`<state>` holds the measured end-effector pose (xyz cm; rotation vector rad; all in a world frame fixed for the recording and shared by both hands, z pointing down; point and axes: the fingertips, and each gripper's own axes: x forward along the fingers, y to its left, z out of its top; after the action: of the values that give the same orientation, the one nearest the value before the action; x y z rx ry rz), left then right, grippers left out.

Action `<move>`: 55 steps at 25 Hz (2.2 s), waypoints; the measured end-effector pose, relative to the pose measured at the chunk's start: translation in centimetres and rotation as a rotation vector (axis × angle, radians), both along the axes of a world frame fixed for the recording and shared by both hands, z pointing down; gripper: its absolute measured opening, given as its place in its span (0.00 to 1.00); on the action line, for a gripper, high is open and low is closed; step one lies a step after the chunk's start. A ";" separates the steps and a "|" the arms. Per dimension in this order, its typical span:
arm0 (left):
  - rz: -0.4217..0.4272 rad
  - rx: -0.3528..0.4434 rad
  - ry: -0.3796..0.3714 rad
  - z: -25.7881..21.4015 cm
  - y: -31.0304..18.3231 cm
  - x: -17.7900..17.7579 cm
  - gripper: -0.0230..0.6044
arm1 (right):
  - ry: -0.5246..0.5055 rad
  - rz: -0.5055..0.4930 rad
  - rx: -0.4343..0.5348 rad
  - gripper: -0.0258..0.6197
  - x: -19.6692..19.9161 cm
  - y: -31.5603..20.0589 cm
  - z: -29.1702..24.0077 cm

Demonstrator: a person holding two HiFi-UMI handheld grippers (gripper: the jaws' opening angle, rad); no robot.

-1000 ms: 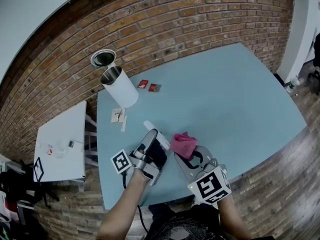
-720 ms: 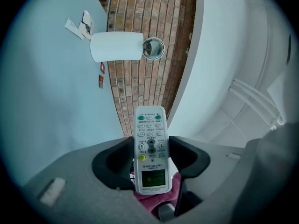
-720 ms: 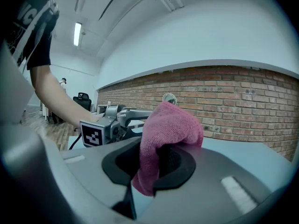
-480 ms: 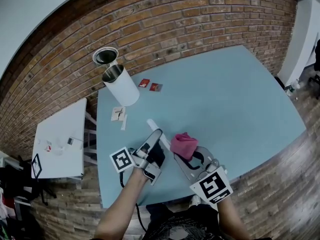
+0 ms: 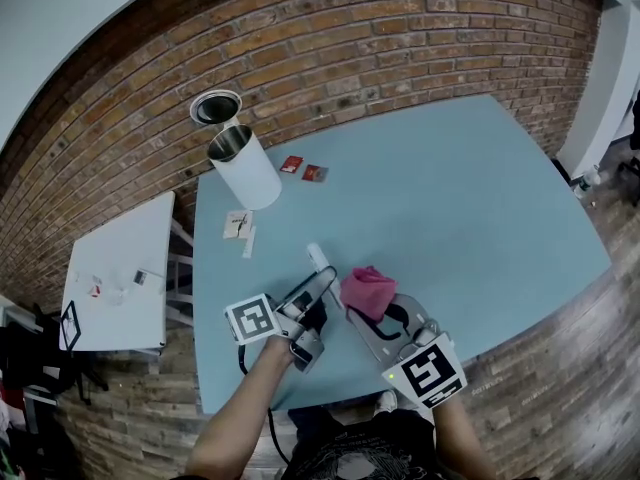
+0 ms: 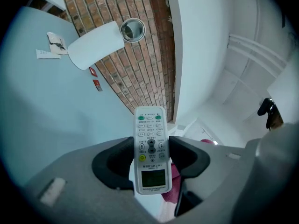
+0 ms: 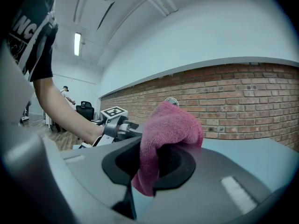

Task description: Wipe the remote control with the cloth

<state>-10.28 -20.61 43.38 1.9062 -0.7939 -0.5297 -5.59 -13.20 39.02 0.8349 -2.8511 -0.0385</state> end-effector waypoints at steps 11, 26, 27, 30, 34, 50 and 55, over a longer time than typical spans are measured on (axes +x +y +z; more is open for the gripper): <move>0.098 0.029 -0.181 1.5 1.1 1.3 0.42 | -0.039 0.024 -0.004 0.14 0.4 -0.3 -0.9; 0.223 0.087 -0.344 2.9 2.0 2.2 0.42 | -0.083 0.058 -0.023 0.14 1.3 -0.9 -1.6; 0.235 0.096 -0.346 2.8 2.2 2.4 0.42 | -0.077 0.063 -0.026 0.14 1.5 -1.0 -1.6; 0.272 0.109 -0.372 2.9 2.8 2.9 0.42 | -0.108 0.072 -0.008 0.14 2.2 -1.5 -2.1; 0.327 0.123 -0.408 3.3 3.6 3.7 0.42 | -0.140 0.077 0.006 0.14 2.3 -1.8 -2.7; 0.465 0.204 -0.521 4.0 6.0 5.8 0.42 | -0.144 0.094 0.012 0.14 3.5 -3.1 -3.1; 0.515 0.276 -0.565 3.3 7.2 6.5 0.42 | -0.164 0.103 0.004 0.14 4.0 -3.3 -3.7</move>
<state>-3.77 -13.44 46.72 2.4509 -0.5484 0.2451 -1.59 -16.51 35.27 1.0288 -2.9537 0.0397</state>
